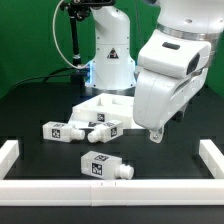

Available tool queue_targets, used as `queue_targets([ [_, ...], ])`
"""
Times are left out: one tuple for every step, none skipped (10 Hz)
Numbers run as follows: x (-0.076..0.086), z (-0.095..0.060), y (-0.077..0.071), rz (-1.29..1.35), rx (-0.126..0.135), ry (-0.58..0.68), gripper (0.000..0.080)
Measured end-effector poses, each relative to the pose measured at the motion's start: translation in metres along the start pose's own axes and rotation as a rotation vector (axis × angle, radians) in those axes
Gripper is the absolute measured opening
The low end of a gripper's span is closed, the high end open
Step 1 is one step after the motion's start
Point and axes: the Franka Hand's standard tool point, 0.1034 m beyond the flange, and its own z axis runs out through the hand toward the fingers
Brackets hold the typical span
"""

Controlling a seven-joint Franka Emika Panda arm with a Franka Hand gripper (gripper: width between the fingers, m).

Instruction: Assemble one leg

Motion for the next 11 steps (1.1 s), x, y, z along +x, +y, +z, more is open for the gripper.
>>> queue_targets([
  [0.0,0.0,0.0,0.0,0.0,0.0,0.065],
  [-0.003,0.001,0.001,-0.008,-0.002,0.001,0.065],
  [-0.018,0.003,0.004,-0.009,-0.007,0.003,0.065],
  [-0.036,0.005,0.0,-0.004,-0.012,0.007,0.065],
  [-0.056,0.011,0.007,-0.051,-0.017,0.024,0.065],
  [-0.072,0.017,0.023,-0.077,-0.009,0.033,0.065],
  [-0.076,0.02,0.039,-0.103,-0.021,0.047,0.065],
  [-0.08,0.024,0.052,-0.136,-0.049,0.074,0.065],
  [-0.085,0.033,0.058,-0.132,-0.059,0.089,0.065],
  [-0.088,0.045,0.06,-0.127,-0.055,0.092,0.065],
  [-0.09,0.054,0.064,-0.128,-0.058,0.098,0.065],
])
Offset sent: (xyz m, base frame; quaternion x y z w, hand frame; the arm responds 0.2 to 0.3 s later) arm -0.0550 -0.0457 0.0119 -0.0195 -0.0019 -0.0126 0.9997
